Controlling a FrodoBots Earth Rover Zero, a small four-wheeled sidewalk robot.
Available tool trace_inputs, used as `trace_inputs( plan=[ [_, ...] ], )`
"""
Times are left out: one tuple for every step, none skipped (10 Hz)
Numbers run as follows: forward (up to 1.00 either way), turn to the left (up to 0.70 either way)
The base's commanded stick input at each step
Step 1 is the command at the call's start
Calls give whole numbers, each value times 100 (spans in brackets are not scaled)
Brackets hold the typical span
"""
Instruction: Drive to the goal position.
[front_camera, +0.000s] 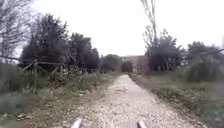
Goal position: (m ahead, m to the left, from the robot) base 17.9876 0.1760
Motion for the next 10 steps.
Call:
trace_inputs(
  plan=[
    [70, 0],
    [70, 0],
    [70, 0],
    [70, 0],
    [70, 0],
    [70, 0],
    [70, -11],
    [70, -31],
    [70, -10],
    [70, 0]
  ],
)
